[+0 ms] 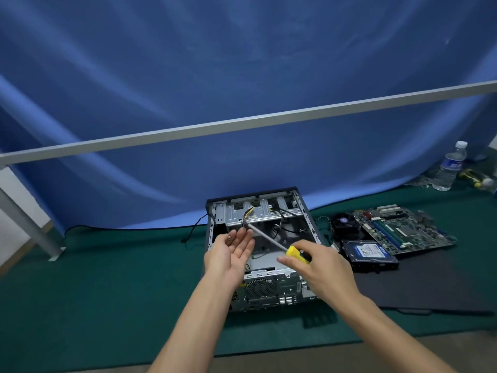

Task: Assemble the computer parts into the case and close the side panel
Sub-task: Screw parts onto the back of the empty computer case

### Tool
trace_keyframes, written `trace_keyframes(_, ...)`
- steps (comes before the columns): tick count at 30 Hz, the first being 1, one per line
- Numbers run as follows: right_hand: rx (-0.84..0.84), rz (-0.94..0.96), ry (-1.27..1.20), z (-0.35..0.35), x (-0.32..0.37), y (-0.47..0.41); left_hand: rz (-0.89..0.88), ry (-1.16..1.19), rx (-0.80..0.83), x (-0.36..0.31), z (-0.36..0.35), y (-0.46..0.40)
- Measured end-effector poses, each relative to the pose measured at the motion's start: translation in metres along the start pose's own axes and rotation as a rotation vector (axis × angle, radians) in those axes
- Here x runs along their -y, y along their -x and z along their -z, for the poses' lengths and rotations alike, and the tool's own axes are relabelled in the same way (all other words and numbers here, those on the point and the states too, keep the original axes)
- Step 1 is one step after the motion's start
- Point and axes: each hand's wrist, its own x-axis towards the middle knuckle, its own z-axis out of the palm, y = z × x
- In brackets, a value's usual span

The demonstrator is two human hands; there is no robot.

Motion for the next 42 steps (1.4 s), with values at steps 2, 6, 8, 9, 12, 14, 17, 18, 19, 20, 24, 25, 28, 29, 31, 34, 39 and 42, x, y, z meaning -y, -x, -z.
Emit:
trace_keyframes(2, 0.005, 0.033, 0.042, -0.001, 0.001, 0.002, -0.004, 0.005, 0.000, 0.000, -0.001, 0.001)
trace_keyframes(6, 0.018, 0.069, 0.112, -0.005, 0.003, 0.004, -0.006, 0.023, 0.023, -0.004, 0.002, 0.001)
trace_keyframes(8, 0.021, 0.076, 0.114, -0.010, 0.004, 0.006, 0.001, 0.037, 0.039, -0.005, 0.006, 0.002)
trace_keyframes(9, 0.026, 0.078, 0.120, -0.012, 0.005, 0.007, 0.002, 0.042, 0.037, -0.004, 0.009, 0.002)
trace_keyframes(12, 0.027, 0.090, 0.141, -0.021, 0.006, 0.013, 0.002, 0.061, 0.029, 0.000, 0.019, 0.002)
trace_keyframes(14, 0.033, 0.089, 0.158, -0.025, 0.006, 0.017, -0.006, 0.062, 0.022, 0.004, 0.024, 0.002)
trace_keyframes(17, 0.058, 0.061, 0.169, -0.029, 0.005, 0.022, -0.027, 0.045, 0.021, 0.012, 0.030, 0.002)
trace_keyframes(18, 0.064, 0.052, 0.169, -0.030, 0.005, 0.022, -0.038, 0.047, 0.021, 0.014, 0.031, 0.001)
trace_keyframes(19, 0.073, 0.035, 0.158, -0.031, 0.005, 0.023, -0.047, 0.050, 0.019, 0.018, 0.033, -0.001)
trace_keyframes(20, 0.084, 0.017, 0.144, -0.031, 0.004, 0.025, -0.057, 0.051, 0.018, 0.021, 0.035, -0.002)
trace_keyframes(24, 0.147, -0.027, 0.130, -0.038, 0.001, 0.031, -0.066, 0.085, -0.006, 0.038, 0.048, -0.008)
trace_keyframes(25, 0.173, -0.039, 0.129, -0.041, 0.000, 0.033, -0.059, 0.090, -0.010, 0.044, 0.053, -0.011)
trace_keyframes(28, 0.251, -0.071, 0.129, -0.047, -0.002, 0.035, -0.055, 0.081, -0.017, 0.056, 0.067, -0.018)
trace_keyframes(29, 0.275, -0.094, 0.121, -0.049, -0.004, 0.035, -0.055, 0.067, -0.029, 0.059, 0.073, -0.021)
trace_keyframes(31, 0.338, -0.163, 0.085, -0.058, -0.008, 0.037, -0.045, 0.027, -0.067, 0.066, 0.088, -0.027)
trace_keyframes(34, 0.437, -0.232, 0.030, -0.077, -0.016, 0.042, -0.028, -0.018, -0.109, 0.073, 0.107, -0.032)
trace_keyframes(39, 0.559, -0.380, -0.116, -0.117, -0.034, 0.050, 0.028, -0.078, -0.199, 0.085, 0.138, -0.046)
trace_keyframes(42, 0.600, -0.495, -0.251, -0.140, -0.046, 0.055, 0.063, -0.126, -0.218, 0.091, 0.155, -0.059)
